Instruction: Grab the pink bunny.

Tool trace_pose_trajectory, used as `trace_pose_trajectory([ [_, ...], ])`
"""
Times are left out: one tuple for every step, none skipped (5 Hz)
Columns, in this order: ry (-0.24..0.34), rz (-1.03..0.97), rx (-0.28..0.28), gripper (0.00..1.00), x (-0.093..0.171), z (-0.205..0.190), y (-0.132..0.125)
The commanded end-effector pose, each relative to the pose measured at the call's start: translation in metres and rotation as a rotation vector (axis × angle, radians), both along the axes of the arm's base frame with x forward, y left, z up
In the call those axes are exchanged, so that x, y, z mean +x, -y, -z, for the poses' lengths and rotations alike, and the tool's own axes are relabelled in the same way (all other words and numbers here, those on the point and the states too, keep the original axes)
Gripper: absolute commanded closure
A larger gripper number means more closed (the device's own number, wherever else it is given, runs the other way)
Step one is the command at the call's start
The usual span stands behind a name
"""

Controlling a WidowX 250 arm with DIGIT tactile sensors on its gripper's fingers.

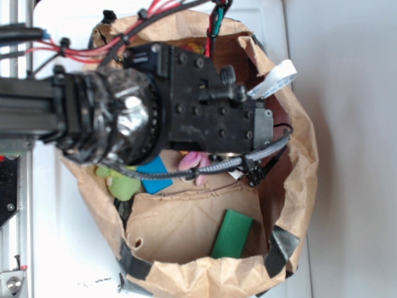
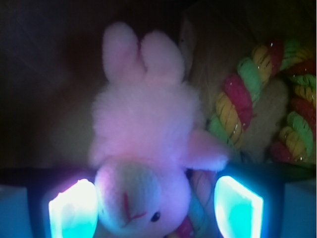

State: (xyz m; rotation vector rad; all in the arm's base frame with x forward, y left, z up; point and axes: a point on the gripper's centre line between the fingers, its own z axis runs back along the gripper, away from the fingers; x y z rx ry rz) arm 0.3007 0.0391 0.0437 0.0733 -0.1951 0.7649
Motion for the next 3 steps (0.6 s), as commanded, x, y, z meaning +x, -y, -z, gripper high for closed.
trace_pose_trajectory([
  [0.067,0.004,0.008,0.0,0.018,-0.016,-0.007],
  [0.051,0.012,0.021,0.0,0.024,-0.005,-0.001],
  [0.043,0.006,0.03,0.0,0.028,-0.001,0.0],
])
